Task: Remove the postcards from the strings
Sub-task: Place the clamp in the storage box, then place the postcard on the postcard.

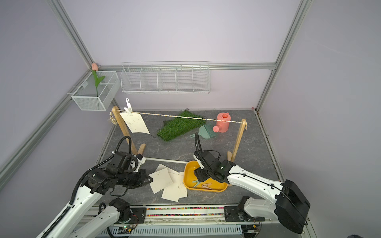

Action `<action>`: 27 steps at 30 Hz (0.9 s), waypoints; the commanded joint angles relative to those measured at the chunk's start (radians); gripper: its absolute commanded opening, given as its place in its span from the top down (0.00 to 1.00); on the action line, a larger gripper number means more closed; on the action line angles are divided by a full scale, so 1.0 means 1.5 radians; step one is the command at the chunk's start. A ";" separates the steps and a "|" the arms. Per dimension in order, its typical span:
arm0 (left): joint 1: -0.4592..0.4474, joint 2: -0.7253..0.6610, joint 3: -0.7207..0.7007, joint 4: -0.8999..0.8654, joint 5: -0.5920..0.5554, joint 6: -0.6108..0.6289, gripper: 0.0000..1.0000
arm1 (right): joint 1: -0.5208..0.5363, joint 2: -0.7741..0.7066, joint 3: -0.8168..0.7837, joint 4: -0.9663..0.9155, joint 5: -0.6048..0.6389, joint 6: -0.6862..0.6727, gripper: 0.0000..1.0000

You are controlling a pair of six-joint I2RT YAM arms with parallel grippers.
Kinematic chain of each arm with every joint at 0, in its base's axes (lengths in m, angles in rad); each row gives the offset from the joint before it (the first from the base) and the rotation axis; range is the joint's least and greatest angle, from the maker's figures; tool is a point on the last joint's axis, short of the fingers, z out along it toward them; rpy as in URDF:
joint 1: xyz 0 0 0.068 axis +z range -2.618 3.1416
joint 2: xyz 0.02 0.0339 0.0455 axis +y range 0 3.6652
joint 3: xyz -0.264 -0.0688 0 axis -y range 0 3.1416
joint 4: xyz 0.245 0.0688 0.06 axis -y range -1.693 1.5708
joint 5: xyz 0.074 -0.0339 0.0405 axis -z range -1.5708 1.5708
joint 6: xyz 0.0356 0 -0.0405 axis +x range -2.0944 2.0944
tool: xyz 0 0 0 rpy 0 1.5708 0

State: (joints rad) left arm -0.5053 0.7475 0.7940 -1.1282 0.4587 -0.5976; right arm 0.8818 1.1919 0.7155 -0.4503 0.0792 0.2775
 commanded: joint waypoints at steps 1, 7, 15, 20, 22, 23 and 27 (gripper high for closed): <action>-0.004 0.024 0.008 -0.042 -0.021 0.017 1.00 | 0.004 -0.024 0.002 0.011 0.017 -0.014 0.28; -0.003 0.034 -0.031 0.056 0.025 -0.023 1.00 | 0.004 -0.036 -0.007 0.019 0.024 -0.020 0.27; -0.003 0.080 -0.044 0.075 0.026 -0.007 1.00 | 0.004 -0.038 -0.011 0.021 0.029 -0.026 0.27; -0.003 0.102 -0.029 0.033 -0.036 0.016 1.00 | 0.004 -0.036 -0.010 0.026 0.027 -0.029 0.27; -0.003 0.103 -0.021 0.019 -0.066 0.021 1.00 | 0.003 -0.036 -0.010 0.026 0.026 -0.029 0.27; -0.003 0.103 -0.017 0.015 -0.081 0.022 0.99 | 0.004 -0.036 -0.010 0.027 0.026 -0.030 0.27; -0.003 0.095 -0.011 0.001 -0.128 0.020 0.89 | 0.004 -0.035 -0.010 0.028 0.023 -0.033 0.27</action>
State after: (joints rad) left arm -0.5053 0.9012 0.7410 -1.0725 0.3538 -0.5880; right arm 0.8818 1.1503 0.7139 -0.4271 0.1116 0.2459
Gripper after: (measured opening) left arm 0.074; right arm 0.727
